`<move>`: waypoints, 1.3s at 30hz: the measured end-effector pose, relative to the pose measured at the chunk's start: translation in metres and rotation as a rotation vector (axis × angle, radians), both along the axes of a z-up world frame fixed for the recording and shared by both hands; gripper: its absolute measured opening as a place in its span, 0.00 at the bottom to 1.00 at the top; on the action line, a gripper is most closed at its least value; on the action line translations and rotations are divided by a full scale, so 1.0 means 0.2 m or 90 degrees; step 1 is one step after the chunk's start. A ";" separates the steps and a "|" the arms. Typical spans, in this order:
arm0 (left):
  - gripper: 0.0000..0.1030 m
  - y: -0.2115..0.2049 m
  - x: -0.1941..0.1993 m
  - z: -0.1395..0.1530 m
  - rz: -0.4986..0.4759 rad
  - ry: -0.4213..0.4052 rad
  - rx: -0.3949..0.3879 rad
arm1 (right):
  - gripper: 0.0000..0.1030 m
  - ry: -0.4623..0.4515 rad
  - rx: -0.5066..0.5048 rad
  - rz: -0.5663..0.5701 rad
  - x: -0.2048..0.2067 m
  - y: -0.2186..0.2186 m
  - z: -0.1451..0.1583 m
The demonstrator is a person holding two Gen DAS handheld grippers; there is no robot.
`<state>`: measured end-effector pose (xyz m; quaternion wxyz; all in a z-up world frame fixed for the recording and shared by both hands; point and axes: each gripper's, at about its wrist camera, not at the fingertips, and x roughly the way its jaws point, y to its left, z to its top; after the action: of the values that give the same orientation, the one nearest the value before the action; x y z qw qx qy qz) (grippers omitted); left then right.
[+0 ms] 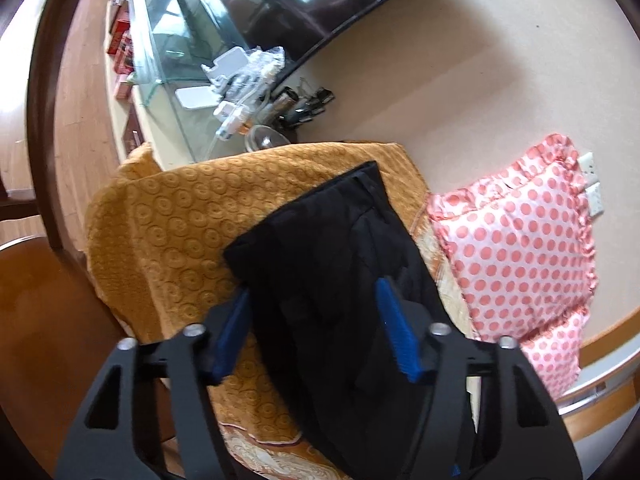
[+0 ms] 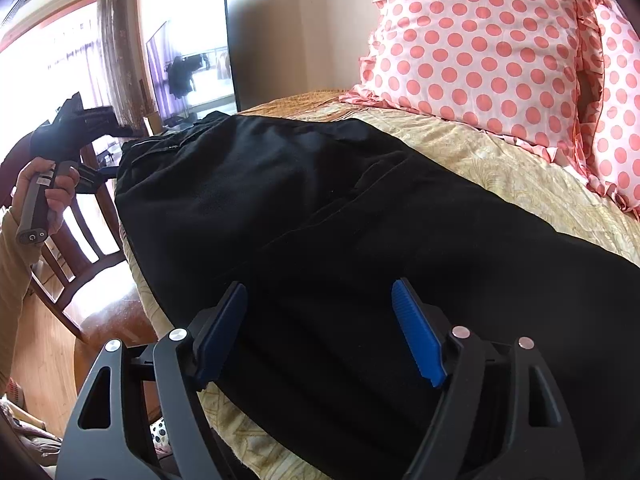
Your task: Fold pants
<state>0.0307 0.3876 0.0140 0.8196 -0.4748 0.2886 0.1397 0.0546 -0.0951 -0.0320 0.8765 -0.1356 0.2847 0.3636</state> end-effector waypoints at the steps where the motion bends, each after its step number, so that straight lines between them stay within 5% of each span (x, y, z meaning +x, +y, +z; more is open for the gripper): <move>1: 0.47 0.00 0.00 0.00 0.004 0.006 0.005 | 0.75 0.000 0.001 0.000 0.00 0.00 0.00; 9: 0.18 -0.04 0.02 0.00 0.017 0.046 0.071 | 0.80 0.005 0.018 -0.008 0.00 -0.03 0.01; 19: 0.12 -0.36 0.10 0.39 -0.068 -0.042 0.252 | 0.88 0.008 0.112 -0.061 -0.03 -0.32 0.11; 26: 0.12 -0.93 0.31 0.72 -0.238 -0.127 0.342 | 0.88 -0.023 0.157 -0.158 -0.10 -0.66 0.17; 31: 0.12 -1.51 0.42 0.87 -0.412 -0.208 0.360 | 0.88 -0.031 0.197 -0.253 -0.14 -0.96 0.19; 36: 0.12 -2.06 0.42 0.82 -0.577 -0.267 0.325 | 0.89 -0.022 0.239 -0.352 -0.18 -1.23 0.16; 39: 0.12 -2.40 0.38 0.59 -0.703 -0.238 0.297 | 0.89 -0.005 0.248 -0.392 -0.19 -1.33 0.11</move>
<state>0.1076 -0.0927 0.1313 0.8896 -0.0809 0.3050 -0.3303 0.0169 -0.3615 -0.0093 0.9555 0.1247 0.2339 0.1294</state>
